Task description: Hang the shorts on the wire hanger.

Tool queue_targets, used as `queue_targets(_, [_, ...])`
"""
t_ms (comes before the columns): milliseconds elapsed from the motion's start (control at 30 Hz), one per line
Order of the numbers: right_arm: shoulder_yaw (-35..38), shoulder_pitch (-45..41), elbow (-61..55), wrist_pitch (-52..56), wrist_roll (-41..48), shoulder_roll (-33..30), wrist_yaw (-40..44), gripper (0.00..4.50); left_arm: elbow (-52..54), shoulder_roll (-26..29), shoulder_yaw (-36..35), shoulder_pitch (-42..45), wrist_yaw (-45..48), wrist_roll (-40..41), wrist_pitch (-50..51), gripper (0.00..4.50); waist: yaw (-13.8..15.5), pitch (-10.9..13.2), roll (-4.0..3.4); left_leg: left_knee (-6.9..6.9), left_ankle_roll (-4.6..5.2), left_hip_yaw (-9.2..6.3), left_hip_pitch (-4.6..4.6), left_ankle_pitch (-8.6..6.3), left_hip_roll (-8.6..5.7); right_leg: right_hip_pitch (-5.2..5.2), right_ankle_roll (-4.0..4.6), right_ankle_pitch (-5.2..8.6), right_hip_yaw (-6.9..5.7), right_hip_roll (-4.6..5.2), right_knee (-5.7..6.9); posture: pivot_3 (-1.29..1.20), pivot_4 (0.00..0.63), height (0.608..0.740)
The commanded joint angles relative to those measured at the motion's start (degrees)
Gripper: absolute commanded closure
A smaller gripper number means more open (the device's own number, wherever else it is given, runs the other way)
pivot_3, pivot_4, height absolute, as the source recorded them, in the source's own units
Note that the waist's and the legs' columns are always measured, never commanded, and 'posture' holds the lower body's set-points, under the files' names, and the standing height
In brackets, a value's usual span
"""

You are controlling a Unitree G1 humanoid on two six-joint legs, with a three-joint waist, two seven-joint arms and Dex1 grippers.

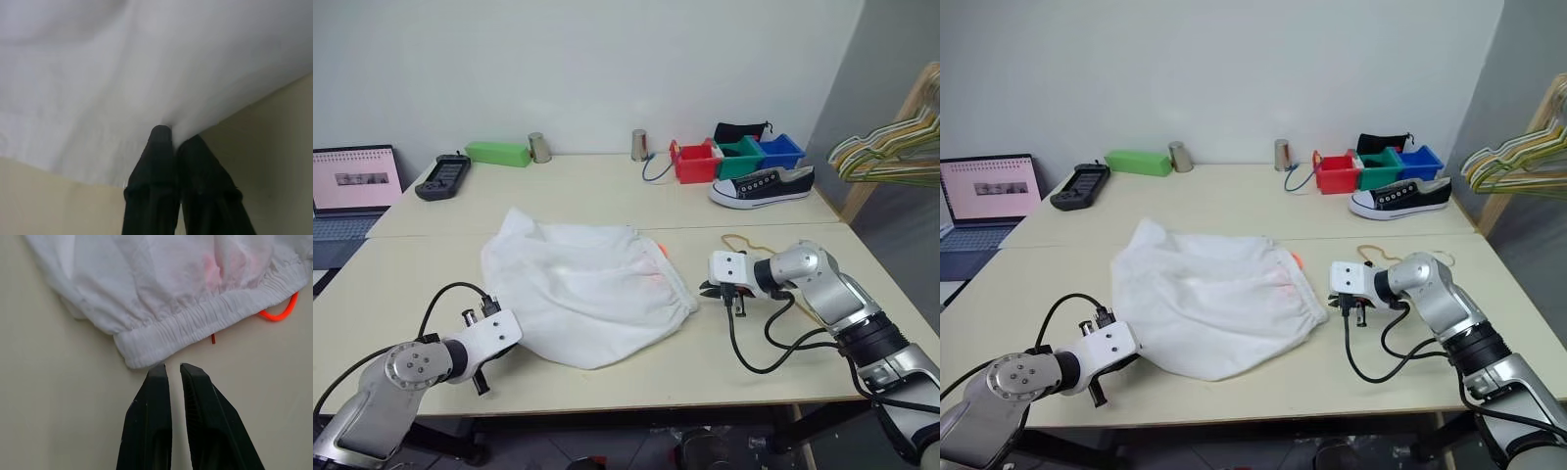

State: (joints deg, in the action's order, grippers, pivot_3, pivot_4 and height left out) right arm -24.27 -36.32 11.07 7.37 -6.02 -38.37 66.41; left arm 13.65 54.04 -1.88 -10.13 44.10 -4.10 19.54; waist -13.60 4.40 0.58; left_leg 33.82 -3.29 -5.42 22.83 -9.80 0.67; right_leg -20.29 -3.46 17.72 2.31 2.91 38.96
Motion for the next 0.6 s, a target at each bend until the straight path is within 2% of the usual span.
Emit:
queue_targets(33, [1.1,1.3,-2.8,-4.1,0.0,-2.0,1.6,4.02,1.8,-0.3,-1.0,0.5,0.1,0.3,0.2,4.48,0.1,0.0,0.0,0.0,0.0,-0.01,-0.02,0.0,0.0,0.02,0.04,0.03,0.0,0.0,0.0,-0.17,0.017,0.74])
queue_targets(100, [1.2,2.2,-3.6,-5.0,0.4,-2.5,2.3,4.02,1.9,-0.4,-1.1,0.7,0.2,0.1,0.7,4.48,0.5,0.0,0.04,0.0,0.0,0.0,-0.02,0.0,-0.01,0.03,0.06,0.04,0.0,0.0,0.0,-0.17,0.017,0.74])
queue_targets(133, [1.4,2.6,-3.8,-6.1,0.4,-2.6,2.0,3.85,2.0,-0.3,-1.0,0.7,0.3,0.2,1.1,4.5,0.5,0.0,0.04,0.0,0.0,0.01,-0.02,0.0,-0.01,0.03,0.06,0.04,0.01,0.01,-0.01,-0.17,0.02,0.74])
queue_targets(167, [1.1,3.2,-4.2,-7.6,0.4,-2.9,2.5,3.42,2.5,0.0,-1.0,0.3,0.9,0.3,1.3,4.5,0.6,0.0,0.03,0.0,0.0,0.01,-0.02,0.0,-0.01,0.04,0.06,0.04,0.02,0.01,-0.01,-0.16,0.025,0.74])
queue_targets(233, [0.3,4.1,-3.8,-11.4,-1.3,-2.8,1.4,3.11,3.1,0.2,-0.8,0.0,1.4,0.5,1.6,4.5,0.8,0.1,0.05,0.0,0.0,0.0,-0.03,0.0,-0.01,0.04,0.06,0.04,0.01,0.01,-0.01,-0.16,0.027,0.74])
queue_targets(433, [-1.0,5.4,-1.0,-19.8,-6.1,-1.8,-2.8,1.48,3.6,0.2,-0.4,-0.4,2.0,0.1,2.0,4.5,1.1,0.2,0.02,0.0,0.0,0.0,-0.03,0.0,-0.01,0.03,0.08,0.05,0.01,0.01,-0.01,-0.16,0.029,0.74])
queue_targets(567, [-1.6,5.1,1.6,-22.0,-8.7,0.6,-6.7,0.58,3.5,-0.6,-0.4,0.6,1.4,0.1,1.9,4.5,1.1,0.2,0.02,0.01,0.0,0.01,-0.04,0.0,-0.01,0.05,0.08,0.04,0.01,0.0,-0.01,-0.15,0.025,0.74])
queue_targets(600, [-1.9,5.0,2.4,-22.9,-9.5,0.8,-7.3,0.58,3.4,-0.8,-0.5,1.0,1.1,0.2,2.1,4.5,1.1,0.2,0.03,0.01,0.0,0.0,-0.05,0.0,-0.01,0.06,0.07,0.04,0.01,0.0,0.0,-0.15,0.025,0.74])
